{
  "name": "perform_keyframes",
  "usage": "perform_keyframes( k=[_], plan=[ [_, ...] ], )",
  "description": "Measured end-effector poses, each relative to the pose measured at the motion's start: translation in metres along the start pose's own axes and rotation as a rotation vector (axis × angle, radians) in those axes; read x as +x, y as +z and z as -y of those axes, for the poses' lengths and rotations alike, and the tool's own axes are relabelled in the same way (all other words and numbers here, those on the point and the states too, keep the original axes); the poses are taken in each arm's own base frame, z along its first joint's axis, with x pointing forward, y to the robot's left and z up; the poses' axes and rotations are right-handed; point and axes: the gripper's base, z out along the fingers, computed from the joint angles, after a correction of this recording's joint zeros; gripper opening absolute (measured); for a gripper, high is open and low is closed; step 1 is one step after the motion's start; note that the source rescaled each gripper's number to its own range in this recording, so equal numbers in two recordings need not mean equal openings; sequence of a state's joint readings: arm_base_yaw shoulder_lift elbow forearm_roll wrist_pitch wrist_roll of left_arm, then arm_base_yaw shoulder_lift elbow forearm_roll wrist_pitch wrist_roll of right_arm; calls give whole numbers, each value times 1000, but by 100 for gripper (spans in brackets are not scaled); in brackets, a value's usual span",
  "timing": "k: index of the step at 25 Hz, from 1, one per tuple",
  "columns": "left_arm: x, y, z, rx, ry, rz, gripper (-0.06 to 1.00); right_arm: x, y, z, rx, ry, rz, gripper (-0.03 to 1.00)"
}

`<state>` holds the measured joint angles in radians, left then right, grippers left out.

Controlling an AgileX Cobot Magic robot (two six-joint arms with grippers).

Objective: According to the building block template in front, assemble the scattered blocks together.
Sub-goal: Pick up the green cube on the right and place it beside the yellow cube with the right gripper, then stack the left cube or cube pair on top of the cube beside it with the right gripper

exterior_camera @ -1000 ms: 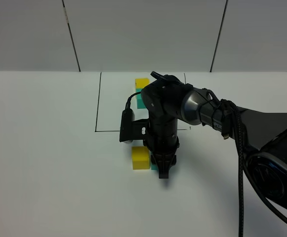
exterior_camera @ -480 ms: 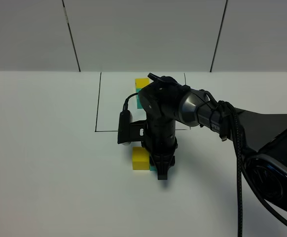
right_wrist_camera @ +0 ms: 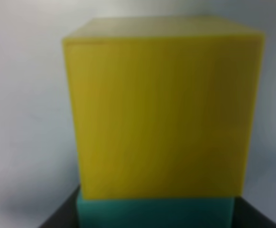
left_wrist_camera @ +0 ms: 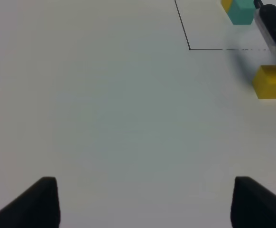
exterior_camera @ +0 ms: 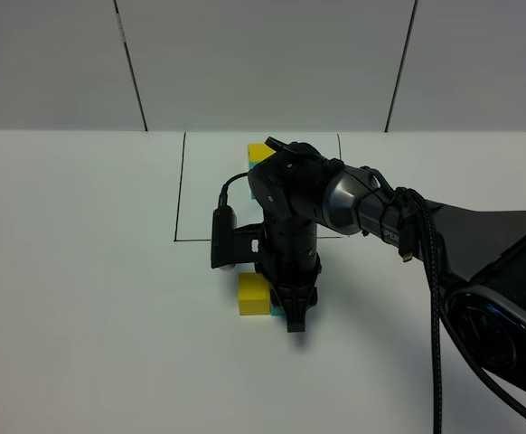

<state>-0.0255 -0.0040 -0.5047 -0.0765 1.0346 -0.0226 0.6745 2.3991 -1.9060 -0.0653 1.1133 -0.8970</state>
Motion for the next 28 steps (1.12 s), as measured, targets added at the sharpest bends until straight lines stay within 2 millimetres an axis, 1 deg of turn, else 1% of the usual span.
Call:
perform_keyframes(
  k=[3, 4, 5, 6, 8, 9, 10, 11, 12, 13, 14, 17, 19, 21, 23, 25, 26, 28],
  plan=[
    [0, 0, 0, 0, 0, 0, 64, 0, 0, 0, 2, -25, 2, 1],
    [0, 0, 0, 0, 0, 0, 64, 0, 0, 0, 2, -31, 4, 3],
    [0, 0, 0, 0, 0, 0, 64, -1, 0, 0, 0, -31, 9, 9],
    [0, 0, 0, 0, 0, 0, 64, -1, 0, 0, -2, -33, 12, 22],
    [0, 0, 0, 0, 0, 0, 64, -3, 0, 0, -5, -27, 32, 54],
    [0, 0, 0, 0, 0, 0, 64, -4, 0, 0, -1, -25, 43, 73],
    [0, 0, 0, 0, 0, 0, 64, -5, -1, 0, 1, -23, 56, 86],
    [0, 0, 0, 0, 0, 0, 64, -6, -3, 0, 3, -18, 69, 94],
    [0, 0, 0, 0, 0, 0, 64, -6, -5, 0, 6, -15, 77, 97],
    [0, 0, 0, 0, 0, 0, 64, -6, -10, 1, 15, -13, 84, 100],
    [0, 0, 0, 0, 0, 0, 64, -6, -15, 1, 24, -4, 91, 100],
    [0, 0, 0, 0, 0, 0, 64, -5, -46, 2, 71, 80, 133, 100],
    [0, 0, 0, 0, 0, 0, 64, -1, -78, 2, 110, 190, 178, 100],
    [0, 0, 0, 0, 0, 0, 64, 9, -110, 2, 126, 355, 228, 100],
    [0, 0, 0, 0, 0, 0, 64, 30, -141, 6, 138, 516, 264, 100],
    [0, 0, 0, 0, 0, 0, 64, 60, -163, 13, 146, 681, 278, 100],
    [0, 0, 0, 0, 0, 0, 64, 80, -173, 19, 153, 761, 281, 100],
    [0, 0, 0, 0, 0, 0, 64, 126, -188, 31, 175, 934, 287, 100]
  ],
)
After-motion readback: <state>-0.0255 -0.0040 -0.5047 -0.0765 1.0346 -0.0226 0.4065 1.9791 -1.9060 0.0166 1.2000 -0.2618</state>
